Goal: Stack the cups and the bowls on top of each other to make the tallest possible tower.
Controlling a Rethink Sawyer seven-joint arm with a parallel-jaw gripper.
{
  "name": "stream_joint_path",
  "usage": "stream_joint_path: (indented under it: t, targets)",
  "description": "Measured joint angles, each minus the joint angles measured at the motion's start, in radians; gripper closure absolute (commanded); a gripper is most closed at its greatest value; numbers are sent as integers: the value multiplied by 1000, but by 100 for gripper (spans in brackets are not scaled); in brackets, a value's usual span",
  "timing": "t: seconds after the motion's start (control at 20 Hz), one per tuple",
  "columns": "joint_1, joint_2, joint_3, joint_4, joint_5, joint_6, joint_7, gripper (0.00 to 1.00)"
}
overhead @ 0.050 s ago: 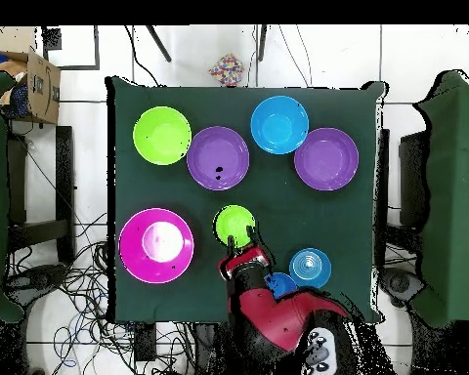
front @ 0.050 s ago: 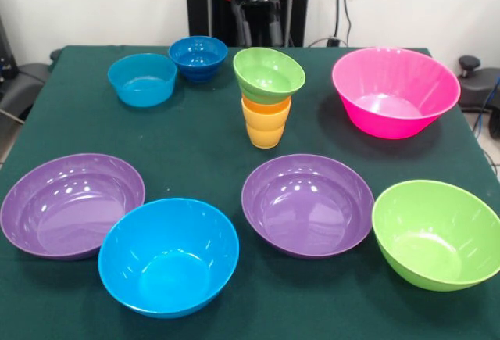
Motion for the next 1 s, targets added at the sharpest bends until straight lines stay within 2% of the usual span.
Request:
stream_joint_path:
  t: [0.1, 0.15, 0.3, 0.35, 0.85, 1.0]
  targets:
    - [-35, -17, 36, 0, -46, 36, 29, 0]
    - [-70, -34, 73, 0, -90, 70, 58, 0]
    - [-116, -57, 126, 0, -145, 116, 97, 0]
    - [-151, -72, 169, 0, -181, 149, 125, 0]
    - [-340, -112, 418, 1, -327, 316, 228, 0]
    - [-430, -109, 528, 9, -366, 377, 240, 0]
